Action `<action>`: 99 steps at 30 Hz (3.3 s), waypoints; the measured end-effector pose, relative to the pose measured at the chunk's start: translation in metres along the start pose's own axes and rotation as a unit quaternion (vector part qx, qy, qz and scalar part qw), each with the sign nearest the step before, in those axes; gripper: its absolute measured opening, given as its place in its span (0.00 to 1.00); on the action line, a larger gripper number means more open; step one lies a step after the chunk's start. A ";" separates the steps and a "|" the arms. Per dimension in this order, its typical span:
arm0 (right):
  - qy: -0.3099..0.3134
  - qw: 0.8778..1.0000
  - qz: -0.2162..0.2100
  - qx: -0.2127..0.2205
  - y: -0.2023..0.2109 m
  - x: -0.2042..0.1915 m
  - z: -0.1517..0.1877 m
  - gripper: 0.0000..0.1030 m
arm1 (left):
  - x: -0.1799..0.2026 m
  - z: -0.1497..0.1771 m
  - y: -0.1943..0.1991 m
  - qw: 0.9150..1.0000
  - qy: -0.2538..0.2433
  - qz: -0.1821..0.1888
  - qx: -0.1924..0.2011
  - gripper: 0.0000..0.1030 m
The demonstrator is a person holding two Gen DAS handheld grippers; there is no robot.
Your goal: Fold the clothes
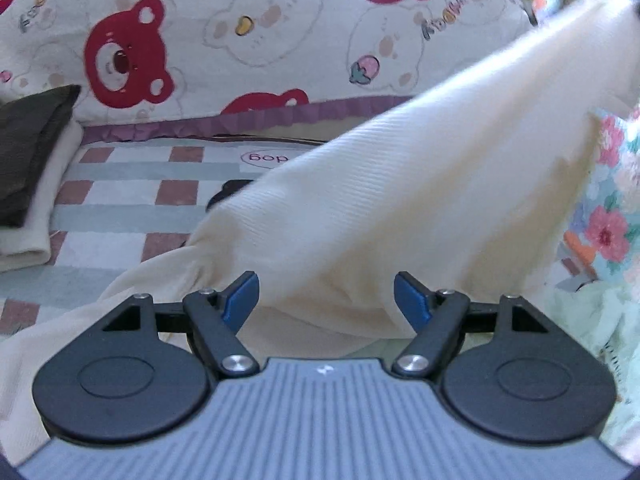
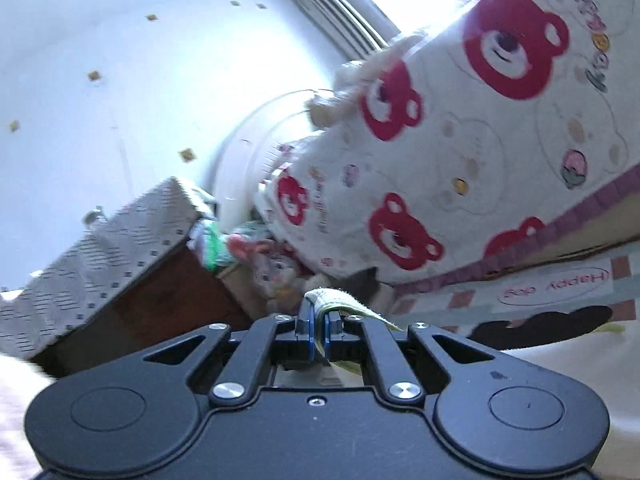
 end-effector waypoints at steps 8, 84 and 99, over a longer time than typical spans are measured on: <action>-0.088 0.973 0.065 -0.204 0.013 0.031 0.135 0.08 | -0.047 -0.004 -0.004 0.995 0.033 -0.031 -0.085 0.75; 0.169 0.867 0.465 0.061 -0.164 0.291 -0.145 0.54 | -0.177 -0.219 -0.087 0.984 0.064 -0.136 0.099 0.07; 0.076 0.850 0.479 -0.207 -0.136 0.326 0.074 0.62 | -0.141 -0.044 -0.148 0.987 0.062 -0.013 -0.148 0.44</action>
Point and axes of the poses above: each gripper's, at about its wrist camera, not at the fingertips, and y roughly against the way its jaws point, x to its right, z to its underside, the point moved 10 cm from there along -y, roughly the way its jaws point, and after that the axes turned 4 degrees about -x, right-handed, at the moved point
